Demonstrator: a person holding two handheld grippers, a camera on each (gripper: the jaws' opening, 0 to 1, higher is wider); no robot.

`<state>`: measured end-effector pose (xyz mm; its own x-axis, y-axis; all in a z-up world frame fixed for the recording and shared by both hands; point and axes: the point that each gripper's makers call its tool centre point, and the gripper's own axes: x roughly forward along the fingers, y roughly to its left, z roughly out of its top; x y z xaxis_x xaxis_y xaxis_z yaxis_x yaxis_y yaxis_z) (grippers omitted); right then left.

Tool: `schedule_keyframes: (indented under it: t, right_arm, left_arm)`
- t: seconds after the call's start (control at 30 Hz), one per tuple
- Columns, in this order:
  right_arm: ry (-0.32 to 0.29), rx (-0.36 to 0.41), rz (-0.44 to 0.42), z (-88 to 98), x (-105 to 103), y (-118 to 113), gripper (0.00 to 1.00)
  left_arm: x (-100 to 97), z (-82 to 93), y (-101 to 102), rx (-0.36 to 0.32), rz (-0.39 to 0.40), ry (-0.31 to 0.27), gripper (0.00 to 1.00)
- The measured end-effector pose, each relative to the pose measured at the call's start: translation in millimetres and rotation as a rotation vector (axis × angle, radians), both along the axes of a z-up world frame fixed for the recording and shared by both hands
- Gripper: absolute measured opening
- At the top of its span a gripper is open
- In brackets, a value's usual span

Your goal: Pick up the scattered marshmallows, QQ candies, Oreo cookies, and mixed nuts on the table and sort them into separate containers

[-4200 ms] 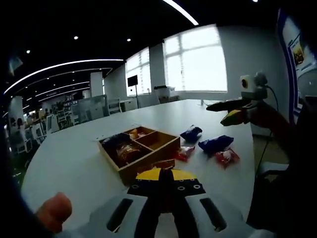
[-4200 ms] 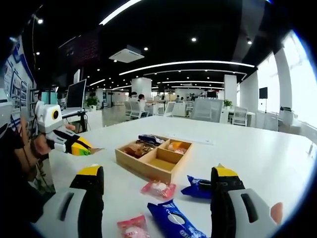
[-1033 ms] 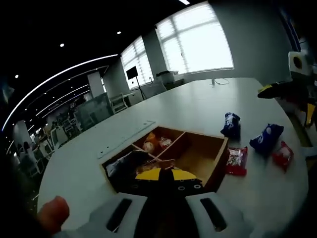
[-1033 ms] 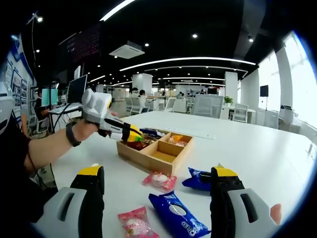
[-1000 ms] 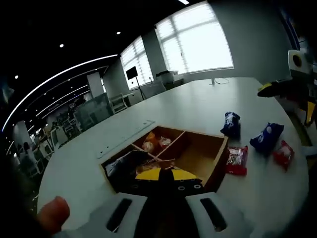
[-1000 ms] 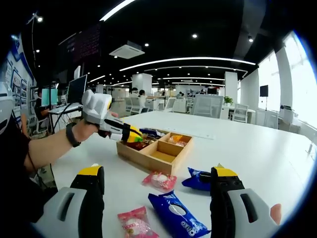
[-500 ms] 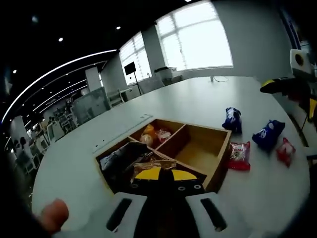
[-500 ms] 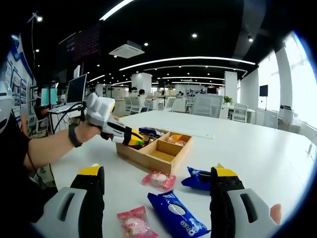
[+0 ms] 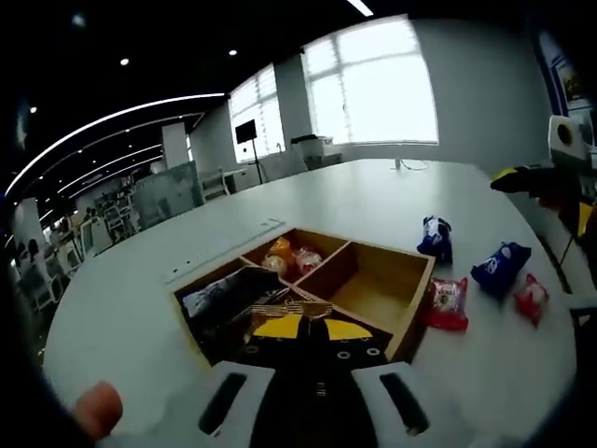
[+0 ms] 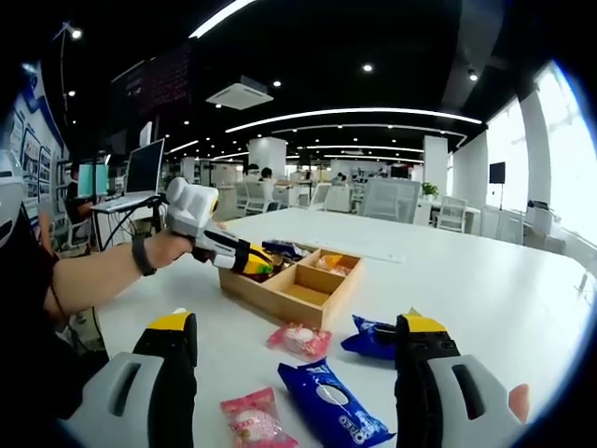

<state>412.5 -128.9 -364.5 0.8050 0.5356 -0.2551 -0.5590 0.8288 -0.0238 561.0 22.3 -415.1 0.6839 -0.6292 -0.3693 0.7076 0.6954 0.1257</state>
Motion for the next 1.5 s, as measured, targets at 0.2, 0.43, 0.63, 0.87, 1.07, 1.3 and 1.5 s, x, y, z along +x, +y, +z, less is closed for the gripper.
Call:
schedule_keyframes:
  t: [0.2, 0.43, 0.63, 0.87, 1.07, 1.3, 1.5]
  right_arm:
    - [0.002, -0.005, -0.002, -0.1, -1, -1, 0.83]
    - [-0.005, 0.004, 0.001, 2.4, -2, 0, 0.83]
    - [0.001, 0.000, 0.000, 0.3, -2, 1, 0.83]
    - [0.005, 0.000, 0.001, -1.0, -2, 2, 0.83]
    - [0.007, -0.003, 0.000, -2.0, -3, 1, 0.83]
    - [0.006, -0.009, -0.003, -2.7, -3, 1, 0.83]
    - [0.004, -0.012, -0.008, -2.7, -2, -1, 0.83]
  left_arm:
    - [0.3, 0.6, -1, -0.016, 0.004, 0.003, 0.14]
    - [-1.4, 2.6, -4, -0.047, -0.001, -0.023, 0.21]
    - [-3.7, 5.4, -5, -0.037, -0.001, -0.060, 0.22]
    - [-4.2, 8.5, -6, -0.037, -0.003, -0.079, 0.27]
    - [-3.6, 12.9, -7, -0.047, -0.001, -0.107, 0.33]
    - [-1.1, 24.0, -5, -0.084, 0.014, -0.148, 0.37]
    - [1.4, 46.8, 5, -0.149, 0.053, -0.225, 0.40]
